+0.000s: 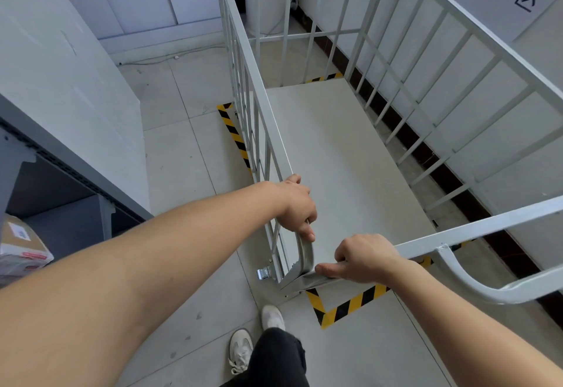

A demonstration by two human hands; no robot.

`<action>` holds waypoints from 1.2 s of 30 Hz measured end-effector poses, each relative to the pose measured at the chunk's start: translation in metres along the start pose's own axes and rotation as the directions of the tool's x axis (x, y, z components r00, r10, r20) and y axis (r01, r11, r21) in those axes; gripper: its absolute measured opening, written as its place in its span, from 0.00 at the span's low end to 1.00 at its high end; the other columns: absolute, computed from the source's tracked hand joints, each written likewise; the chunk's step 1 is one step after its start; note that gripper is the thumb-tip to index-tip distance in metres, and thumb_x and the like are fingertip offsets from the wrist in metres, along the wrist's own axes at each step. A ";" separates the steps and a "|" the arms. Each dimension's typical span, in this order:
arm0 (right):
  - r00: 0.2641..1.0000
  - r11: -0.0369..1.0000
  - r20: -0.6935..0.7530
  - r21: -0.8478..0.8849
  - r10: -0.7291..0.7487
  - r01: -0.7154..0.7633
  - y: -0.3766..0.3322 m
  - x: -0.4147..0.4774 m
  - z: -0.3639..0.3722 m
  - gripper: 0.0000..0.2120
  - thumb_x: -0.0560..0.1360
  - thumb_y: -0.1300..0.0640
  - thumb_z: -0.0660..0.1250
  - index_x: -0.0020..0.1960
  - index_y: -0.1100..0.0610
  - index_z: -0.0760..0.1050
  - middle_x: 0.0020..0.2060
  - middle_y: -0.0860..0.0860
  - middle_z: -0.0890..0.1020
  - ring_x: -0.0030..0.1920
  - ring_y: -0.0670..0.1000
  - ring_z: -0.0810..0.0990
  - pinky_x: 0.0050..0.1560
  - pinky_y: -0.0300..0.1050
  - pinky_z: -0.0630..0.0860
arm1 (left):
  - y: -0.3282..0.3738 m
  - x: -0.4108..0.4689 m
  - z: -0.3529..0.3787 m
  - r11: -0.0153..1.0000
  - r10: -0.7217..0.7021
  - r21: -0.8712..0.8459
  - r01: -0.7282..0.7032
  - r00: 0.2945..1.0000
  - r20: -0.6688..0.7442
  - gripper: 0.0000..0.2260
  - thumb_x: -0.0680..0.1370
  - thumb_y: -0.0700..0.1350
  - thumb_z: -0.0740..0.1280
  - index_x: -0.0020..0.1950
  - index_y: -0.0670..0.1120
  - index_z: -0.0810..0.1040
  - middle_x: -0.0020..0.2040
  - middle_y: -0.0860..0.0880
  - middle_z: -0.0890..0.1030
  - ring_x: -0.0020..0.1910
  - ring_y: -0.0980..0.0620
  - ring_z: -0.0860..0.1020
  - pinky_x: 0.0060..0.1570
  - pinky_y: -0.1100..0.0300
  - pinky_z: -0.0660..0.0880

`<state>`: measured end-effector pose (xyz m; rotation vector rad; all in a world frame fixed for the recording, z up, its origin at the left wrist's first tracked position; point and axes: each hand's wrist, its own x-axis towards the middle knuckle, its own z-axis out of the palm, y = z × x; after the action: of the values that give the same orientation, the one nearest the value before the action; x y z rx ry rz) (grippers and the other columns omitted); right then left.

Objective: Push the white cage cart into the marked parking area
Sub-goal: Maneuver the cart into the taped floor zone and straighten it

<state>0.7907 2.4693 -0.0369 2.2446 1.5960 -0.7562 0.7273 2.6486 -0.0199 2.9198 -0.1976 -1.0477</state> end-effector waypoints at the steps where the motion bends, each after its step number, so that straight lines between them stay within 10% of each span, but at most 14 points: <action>1: 1.000 1.000 -0.003 -0.001 -0.001 0.001 -0.001 0.000 0.000 0.33 0.69 0.25 0.52 0.27 0.55 0.64 0.23 0.49 0.67 0.26 0.50 0.64 0.27 0.44 0.60 | 0.000 0.000 0.001 1.000 0.002 0.007 -0.002 1.000 -0.005 0.22 0.77 0.66 0.54 0.49 0.50 0.76 0.46 0.52 0.76 0.57 0.49 0.68 0.66 0.46 0.52; 36: 0.989 0.992 -0.091 -0.043 -0.119 0.115 0.002 -0.006 0.004 0.32 0.75 0.31 0.47 0.28 0.56 0.63 0.24 0.50 0.68 0.26 0.51 0.65 0.26 0.46 0.58 | 0.010 -0.005 0.001 0.995 -0.098 0.020 0.098 0.995 -0.023 0.21 0.77 0.65 0.56 0.55 0.51 0.79 0.53 0.52 0.79 0.63 0.49 0.67 0.73 0.45 0.47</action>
<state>0.7895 2.4616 -0.0369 2.2052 1.7833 -0.6535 0.7220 2.6392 -0.0165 2.9860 -0.0654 -1.0311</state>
